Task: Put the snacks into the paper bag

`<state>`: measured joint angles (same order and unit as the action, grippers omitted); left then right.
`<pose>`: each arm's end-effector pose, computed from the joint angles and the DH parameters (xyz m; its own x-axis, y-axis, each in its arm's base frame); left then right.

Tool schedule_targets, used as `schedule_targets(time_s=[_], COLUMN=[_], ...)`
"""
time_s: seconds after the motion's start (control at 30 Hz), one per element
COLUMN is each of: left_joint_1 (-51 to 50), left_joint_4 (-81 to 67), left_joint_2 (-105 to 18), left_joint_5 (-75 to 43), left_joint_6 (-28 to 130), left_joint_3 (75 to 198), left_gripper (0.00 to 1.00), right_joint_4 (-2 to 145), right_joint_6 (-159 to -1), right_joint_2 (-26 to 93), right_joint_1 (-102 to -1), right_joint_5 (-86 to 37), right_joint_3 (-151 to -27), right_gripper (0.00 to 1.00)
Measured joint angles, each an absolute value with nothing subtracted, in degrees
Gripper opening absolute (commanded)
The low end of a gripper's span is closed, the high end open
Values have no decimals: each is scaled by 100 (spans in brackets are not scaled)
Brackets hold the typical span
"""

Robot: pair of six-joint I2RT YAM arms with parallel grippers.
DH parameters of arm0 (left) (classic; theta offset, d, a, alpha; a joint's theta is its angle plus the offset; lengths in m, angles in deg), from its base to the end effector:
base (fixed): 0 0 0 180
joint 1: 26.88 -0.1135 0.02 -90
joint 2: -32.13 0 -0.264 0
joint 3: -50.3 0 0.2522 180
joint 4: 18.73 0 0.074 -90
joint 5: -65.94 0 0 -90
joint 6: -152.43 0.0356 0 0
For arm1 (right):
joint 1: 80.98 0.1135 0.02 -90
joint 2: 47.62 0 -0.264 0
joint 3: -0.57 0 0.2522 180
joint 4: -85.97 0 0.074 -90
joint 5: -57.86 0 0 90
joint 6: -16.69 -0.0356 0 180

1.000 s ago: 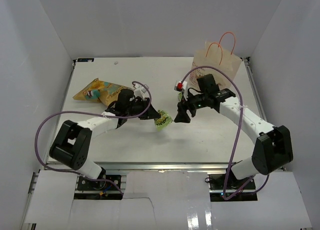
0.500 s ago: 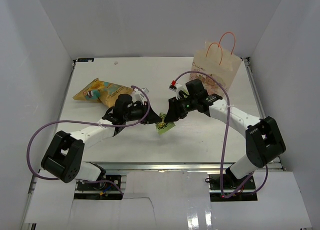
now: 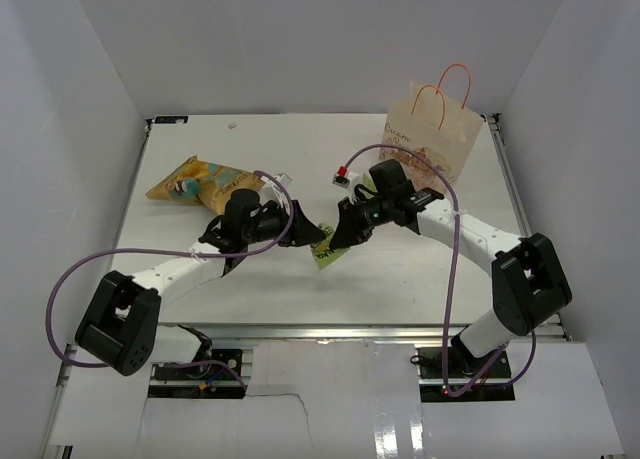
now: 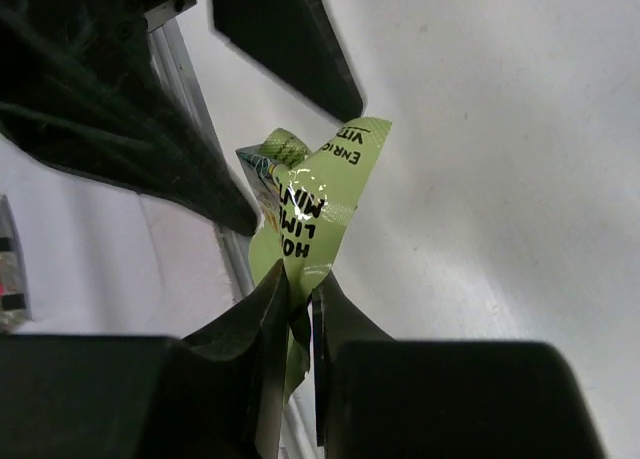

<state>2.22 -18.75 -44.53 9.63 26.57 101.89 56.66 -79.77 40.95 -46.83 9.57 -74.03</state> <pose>0.2363 -0.1541 0.2196 -0.7941 -0.1158 -0.5966 0.4671 0.5118 -0.7211 0.2609 0.2056 0.2476 -0.6560 -0.3435 -0.6721 -0.7509 0.3870 0.5352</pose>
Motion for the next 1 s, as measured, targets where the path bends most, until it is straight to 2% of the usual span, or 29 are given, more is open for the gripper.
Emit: schedule_targets(time_s=[0.03, 0.07, 0.3, 0.47, 0.73, 1.0], left_joint_1=[222, 222, 216, 211, 207, 207], left_joint_4=[-1873, -1873, -1659, -1241, -782, -581], left_joint_2=[-4364, -4235, -3098, -2539, -1844, -1721], left_joint_5=[889, 797, 168, -324, -984, -1194], left_joint_6=[2611, 2618, 2760, 2884, 2830, 2696], left_joint_3=[10165, 10141, 10128, 10125, 9712, 9581], left_gripper=[88, 98, 98, 98, 98, 98], right_joint_4=[5515, 5368, 4391, 4114, 4658, 5585], right_joint_6=[-7736, -7468, -5136, -4257, -4331, -4897], right_joint_2=[4076, 4043, 3350, 2937, 3136, 3394], right_joint_1=[-4683, -4683, -4796, -5214, -6838, -7616], right_joint_5=[962, 960, 739, 435, -564, -1714], right_joint_3=[-7497, -7622, -8601, -9471, -11173, -11195], right_gripper=[8, 8, 8, 8, 8, 8])
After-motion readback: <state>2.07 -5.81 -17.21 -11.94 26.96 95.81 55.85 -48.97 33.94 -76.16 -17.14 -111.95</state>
